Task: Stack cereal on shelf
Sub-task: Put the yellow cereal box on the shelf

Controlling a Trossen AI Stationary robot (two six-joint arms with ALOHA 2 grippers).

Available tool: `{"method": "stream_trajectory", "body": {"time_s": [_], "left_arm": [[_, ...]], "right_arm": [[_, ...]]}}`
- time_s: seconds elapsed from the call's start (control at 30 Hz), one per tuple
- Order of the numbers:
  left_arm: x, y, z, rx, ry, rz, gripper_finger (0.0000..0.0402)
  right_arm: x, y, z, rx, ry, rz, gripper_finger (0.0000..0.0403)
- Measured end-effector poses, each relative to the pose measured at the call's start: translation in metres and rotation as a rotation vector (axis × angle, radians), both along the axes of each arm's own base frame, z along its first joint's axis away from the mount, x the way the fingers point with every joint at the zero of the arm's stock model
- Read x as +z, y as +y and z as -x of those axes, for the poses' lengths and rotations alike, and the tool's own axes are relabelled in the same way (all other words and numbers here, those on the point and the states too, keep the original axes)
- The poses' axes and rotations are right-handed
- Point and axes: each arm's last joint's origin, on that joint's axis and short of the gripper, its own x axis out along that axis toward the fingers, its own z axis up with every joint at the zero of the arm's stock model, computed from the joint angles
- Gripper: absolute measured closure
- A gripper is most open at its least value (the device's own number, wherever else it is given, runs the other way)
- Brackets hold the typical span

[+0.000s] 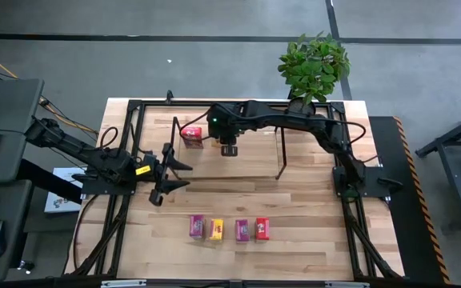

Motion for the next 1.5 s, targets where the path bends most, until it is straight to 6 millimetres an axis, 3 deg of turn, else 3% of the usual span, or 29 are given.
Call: {"method": "stream_trajectory", "body": {"time_s": [0.5, 0.97, 1.5], "left_arm": [[0.000, 0.001, 0.000, 0.032, 0.003, 0.015, 0.0206], [0.000, 0.001, 0.000, 0.026, 0.005, 0.013, 0.0206], [-0.002, 0.001, 0.000, 0.025, 0.022, 0.005, 0.0206]], "right_arm": [[-0.007, 0.001, -0.008, 0.071, -0.029, -0.017, 0.0286], [-0.007, -0.002, -0.008, -0.016, -0.020, 0.043, 0.0211], [-0.004, -0.002, -0.014, -0.037, -0.105, -0.009, 0.0208]]}}
